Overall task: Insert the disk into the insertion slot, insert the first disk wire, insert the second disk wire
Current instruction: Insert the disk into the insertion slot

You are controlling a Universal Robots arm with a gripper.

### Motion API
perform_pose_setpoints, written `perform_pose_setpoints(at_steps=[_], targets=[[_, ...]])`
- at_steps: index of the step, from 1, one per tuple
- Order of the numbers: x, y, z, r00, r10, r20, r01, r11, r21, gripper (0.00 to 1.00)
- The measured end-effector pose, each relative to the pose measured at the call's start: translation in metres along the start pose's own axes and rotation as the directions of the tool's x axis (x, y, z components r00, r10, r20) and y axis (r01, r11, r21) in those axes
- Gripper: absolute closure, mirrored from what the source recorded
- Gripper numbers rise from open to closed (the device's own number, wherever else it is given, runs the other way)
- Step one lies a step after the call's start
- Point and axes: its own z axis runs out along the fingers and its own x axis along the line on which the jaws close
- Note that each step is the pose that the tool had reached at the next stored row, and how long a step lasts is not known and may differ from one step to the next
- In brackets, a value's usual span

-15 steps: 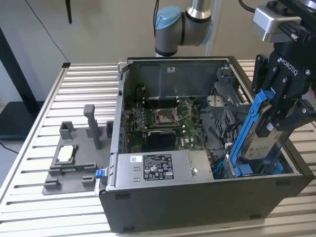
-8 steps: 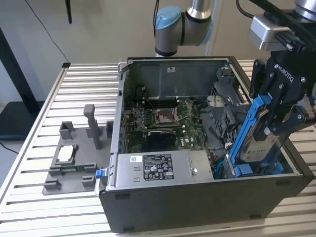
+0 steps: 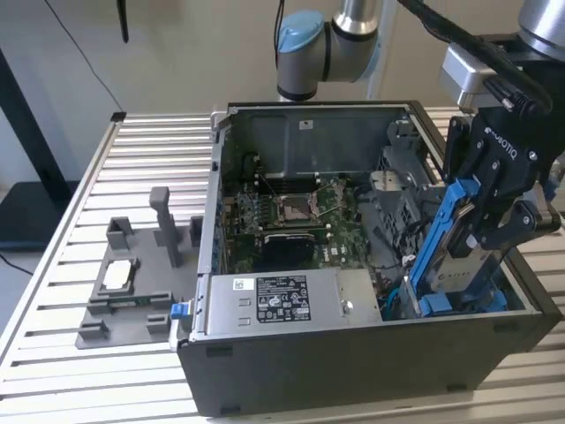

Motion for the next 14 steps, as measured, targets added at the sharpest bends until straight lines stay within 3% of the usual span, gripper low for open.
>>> perform_pose_setpoints(at_steps=[4,11,14], targets=[[0.0001,-0.0003,0.0059,1.0000,0.000,0.0014,0.000,1.0000,0.0001,0.67],[0.0001,-0.0003,0.0063,1.0000,0.000,0.0016,0.000,1.0000,-0.0002,0.67],[0.0001,-0.0003,0.0062,1.0000,0.000,0.0014,0.000,1.0000,0.0001,0.60]])
